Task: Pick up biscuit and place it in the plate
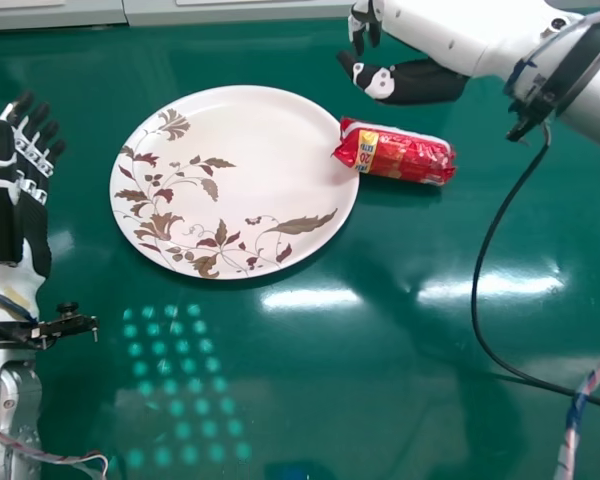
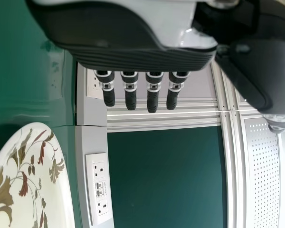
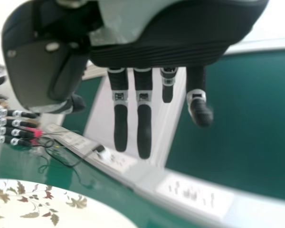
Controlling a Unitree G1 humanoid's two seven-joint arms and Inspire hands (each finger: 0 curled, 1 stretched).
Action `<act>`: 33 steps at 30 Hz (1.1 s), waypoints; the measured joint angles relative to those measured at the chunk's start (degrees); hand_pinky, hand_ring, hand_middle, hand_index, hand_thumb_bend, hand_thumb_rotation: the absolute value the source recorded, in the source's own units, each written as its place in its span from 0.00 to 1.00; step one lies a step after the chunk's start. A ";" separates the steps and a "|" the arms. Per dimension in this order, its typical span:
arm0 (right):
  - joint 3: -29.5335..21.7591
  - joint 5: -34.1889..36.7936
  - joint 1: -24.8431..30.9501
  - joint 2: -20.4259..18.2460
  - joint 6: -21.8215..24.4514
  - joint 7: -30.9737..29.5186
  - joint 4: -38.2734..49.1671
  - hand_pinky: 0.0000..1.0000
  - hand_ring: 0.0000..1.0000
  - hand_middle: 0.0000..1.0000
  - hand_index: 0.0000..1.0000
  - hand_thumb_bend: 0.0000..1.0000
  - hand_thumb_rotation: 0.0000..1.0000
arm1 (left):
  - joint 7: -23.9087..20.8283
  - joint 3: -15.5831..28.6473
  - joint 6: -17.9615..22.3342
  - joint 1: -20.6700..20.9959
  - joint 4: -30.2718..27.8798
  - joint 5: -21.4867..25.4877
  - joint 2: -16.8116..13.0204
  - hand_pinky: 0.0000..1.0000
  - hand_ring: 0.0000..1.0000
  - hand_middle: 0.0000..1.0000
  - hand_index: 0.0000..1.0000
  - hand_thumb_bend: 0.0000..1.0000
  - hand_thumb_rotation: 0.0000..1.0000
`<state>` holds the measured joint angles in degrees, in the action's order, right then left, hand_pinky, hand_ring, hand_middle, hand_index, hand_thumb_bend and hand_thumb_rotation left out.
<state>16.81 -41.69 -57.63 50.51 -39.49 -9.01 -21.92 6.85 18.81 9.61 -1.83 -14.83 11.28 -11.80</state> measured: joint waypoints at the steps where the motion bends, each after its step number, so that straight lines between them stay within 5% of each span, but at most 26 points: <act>1: -0.39 2.15 1.06 0.50 2.28 -4.57 1.67 0.42 0.55 0.62 0.70 0.89 0.29 | 0.02 0.01 0.00 0.00 0.01 0.04 0.00 1.00 1.00 1.00 1.00 1.00 0.77; 4: -2.31 6.84 5.74 3.17 11.39 -18.39 9.32 0.58 0.71 0.78 0.86 0.99 0.48 | 0.19 0.02 0.00 0.01 0.11 0.14 -0.01 1.00 1.00 1.00 1.00 0.99 0.77; 6: -3.99 7.38 8.79 4.72 16.37 -23.71 13.33 0.63 0.75 0.83 0.90 1.00 0.52 | 0.29 0.05 -0.03 0.03 0.21 0.42 -0.03 1.00 1.00 1.00 1.00 0.99 0.77; 11: -7.25 7.41 13.03 6.41 22.34 -28.66 18.78 0.75 0.85 0.91 0.97 1.00 0.62 | 1.04 0.06 -0.03 0.16 0.56 1.18 -0.17 1.00 1.00 1.00 1.00 1.00 0.76; 16: -8.38 7.31 14.33 7.01 26.73 -33.23 22.38 0.80 0.89 0.95 1.00 1.00 0.59 | 1.07 0.07 -0.03 0.30 1.34 1.17 -0.38 1.00 1.00 1.00 1.00 1.00 0.76; 33: -8.36 6.06 17.80 6.15 28.15 -32.46 22.32 0.82 0.89 0.96 1.00 1.00 0.60 | 1.22 0.26 0.36 0.55 1.69 1.10 -1.02 1.00 1.00 1.00 1.00 0.98 0.78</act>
<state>8.45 -35.63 -39.82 56.66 -11.34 -41.47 0.40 8.07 19.07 9.96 -1.28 -13.14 12.38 -12.82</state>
